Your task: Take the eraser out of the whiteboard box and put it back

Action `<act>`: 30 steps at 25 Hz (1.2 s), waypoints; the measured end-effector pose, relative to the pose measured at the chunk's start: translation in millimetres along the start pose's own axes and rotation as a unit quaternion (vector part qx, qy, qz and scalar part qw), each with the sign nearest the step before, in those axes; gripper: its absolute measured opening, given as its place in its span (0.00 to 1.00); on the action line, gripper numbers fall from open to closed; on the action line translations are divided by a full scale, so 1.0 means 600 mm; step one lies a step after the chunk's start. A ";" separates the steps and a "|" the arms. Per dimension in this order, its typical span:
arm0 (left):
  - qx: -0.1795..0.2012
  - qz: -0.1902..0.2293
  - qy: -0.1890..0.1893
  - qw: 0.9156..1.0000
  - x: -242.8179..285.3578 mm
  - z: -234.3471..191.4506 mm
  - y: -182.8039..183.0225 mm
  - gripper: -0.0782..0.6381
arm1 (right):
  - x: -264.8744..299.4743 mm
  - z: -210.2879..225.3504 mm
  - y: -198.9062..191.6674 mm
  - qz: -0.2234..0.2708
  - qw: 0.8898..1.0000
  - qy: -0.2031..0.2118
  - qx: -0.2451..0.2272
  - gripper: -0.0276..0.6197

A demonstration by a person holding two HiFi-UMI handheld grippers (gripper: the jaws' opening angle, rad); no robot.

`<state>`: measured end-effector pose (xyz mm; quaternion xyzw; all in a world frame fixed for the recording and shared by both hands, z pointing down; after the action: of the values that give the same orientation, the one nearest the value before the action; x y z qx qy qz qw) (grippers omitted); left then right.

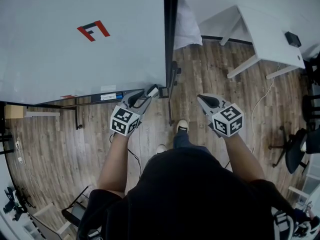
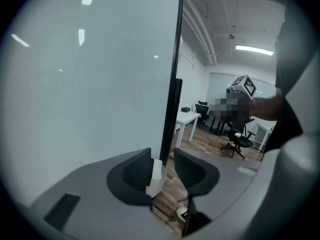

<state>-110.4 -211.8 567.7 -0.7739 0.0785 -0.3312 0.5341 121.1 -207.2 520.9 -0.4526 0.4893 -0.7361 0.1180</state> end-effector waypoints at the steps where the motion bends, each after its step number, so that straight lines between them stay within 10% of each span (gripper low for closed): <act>1: 0.001 -0.007 -0.002 1.000 0.006 -0.001 -0.005 0.30 | 0.001 0.001 -0.003 -0.003 1.000 0.001 0.000 0.04; 30: 0.016 -0.089 -0.017 0.996 0.098 -0.048 -0.068 0.37 | 0.026 0.023 -0.053 -0.043 0.999 0.007 0.014 0.04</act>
<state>-91.9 -245.0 634.5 -0.7745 -0.0052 -0.3656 0.5162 131.8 -209.4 557.2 -0.4667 0.4597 -0.7503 0.0892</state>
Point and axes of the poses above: the fingertips, and each gripper's own axes: x forward along the fingers, z to its right, y out of its top, the point moved 3 cm from there along -x, backward along the fingers, and after that the axes turned 10 degrees about -y, right-handed, at the moved point
